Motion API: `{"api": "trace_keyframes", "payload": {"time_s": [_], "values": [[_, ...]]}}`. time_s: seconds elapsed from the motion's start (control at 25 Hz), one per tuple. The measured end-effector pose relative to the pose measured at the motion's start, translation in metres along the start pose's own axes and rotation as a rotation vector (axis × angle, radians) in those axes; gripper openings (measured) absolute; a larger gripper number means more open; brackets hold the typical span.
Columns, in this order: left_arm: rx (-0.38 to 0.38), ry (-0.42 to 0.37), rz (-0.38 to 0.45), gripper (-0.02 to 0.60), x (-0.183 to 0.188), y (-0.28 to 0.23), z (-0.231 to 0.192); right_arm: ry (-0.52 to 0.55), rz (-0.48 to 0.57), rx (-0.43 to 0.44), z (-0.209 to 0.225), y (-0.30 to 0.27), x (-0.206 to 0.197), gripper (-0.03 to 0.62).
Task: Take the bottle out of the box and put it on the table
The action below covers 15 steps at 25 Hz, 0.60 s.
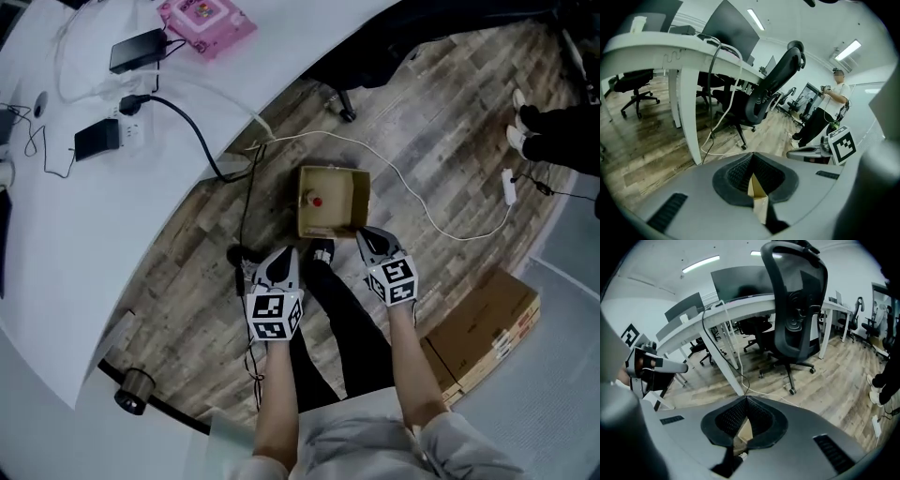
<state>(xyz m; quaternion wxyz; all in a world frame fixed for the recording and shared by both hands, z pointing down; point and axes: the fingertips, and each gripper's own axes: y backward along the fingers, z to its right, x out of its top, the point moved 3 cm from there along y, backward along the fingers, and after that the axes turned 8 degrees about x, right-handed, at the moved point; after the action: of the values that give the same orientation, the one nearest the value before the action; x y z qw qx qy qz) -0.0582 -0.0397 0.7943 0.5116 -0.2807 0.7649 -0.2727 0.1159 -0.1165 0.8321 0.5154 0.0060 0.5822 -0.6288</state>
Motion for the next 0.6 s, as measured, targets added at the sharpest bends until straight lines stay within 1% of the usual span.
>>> {"api": "trace_keyframes", "payload": {"time_s": [0.12, 0.2, 0.32, 0.4, 0.48, 0.6], "values": [[-0.023, -0.030, 0.016, 0.014, -0.014, -0.030, -0.027, 0.015, -0.044, -0.010, 0.001, -0.049, -0.012, 0.040], [-0.040, -0.058, 0.024, 0.014, -0.025, -0.050, -0.044, 0.056, -0.084, -0.014, 0.002, -0.082, -0.020, 0.040], [-0.070, -0.098, 0.014, 0.014, -0.048, -0.082, -0.063, 0.120, -0.143, -0.015, 0.007, -0.126, -0.037, 0.040], [-0.087, -0.125, 0.002, 0.014, -0.064, -0.104, -0.071, 0.143, -0.181, -0.003, 0.012, -0.151, -0.054, 0.040], [-0.097, -0.139, -0.008, 0.014, -0.080, -0.123, -0.079, 0.153, -0.212, 0.004, 0.017, -0.173, -0.071, 0.040], [-0.100, -0.150, -0.028, 0.014, -0.099, -0.150, -0.087, 0.138, -0.242, 0.000, 0.027, -0.201, -0.094, 0.043]]}}
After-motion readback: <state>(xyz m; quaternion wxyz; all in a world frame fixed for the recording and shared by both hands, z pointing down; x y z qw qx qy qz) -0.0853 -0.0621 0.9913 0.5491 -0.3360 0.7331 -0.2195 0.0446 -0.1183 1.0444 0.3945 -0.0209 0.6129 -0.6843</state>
